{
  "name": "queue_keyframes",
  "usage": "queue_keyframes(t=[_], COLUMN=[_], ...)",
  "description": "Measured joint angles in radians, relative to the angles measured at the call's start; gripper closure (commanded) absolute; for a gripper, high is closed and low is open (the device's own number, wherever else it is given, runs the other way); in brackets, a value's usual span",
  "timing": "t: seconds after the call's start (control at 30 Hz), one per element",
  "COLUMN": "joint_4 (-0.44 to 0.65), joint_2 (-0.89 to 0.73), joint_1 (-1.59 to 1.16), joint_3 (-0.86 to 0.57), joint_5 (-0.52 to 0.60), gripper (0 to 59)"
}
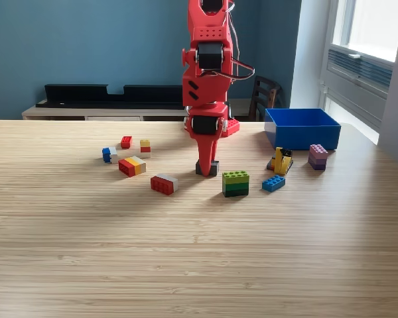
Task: Grasp a lego block and put it in the bin.
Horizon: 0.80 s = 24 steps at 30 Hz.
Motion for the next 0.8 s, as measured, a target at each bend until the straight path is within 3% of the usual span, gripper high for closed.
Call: queue_keyframes(t=[0.57, 0.8], joint_4=[-0.015, 0.196], joint_2=[0.009, -0.003], joint_1=[-0.003, -0.003], joint_3=[0.043, -0.051], joint_5=[-0.066, -0.112], gripper=[58.6, 58.6])
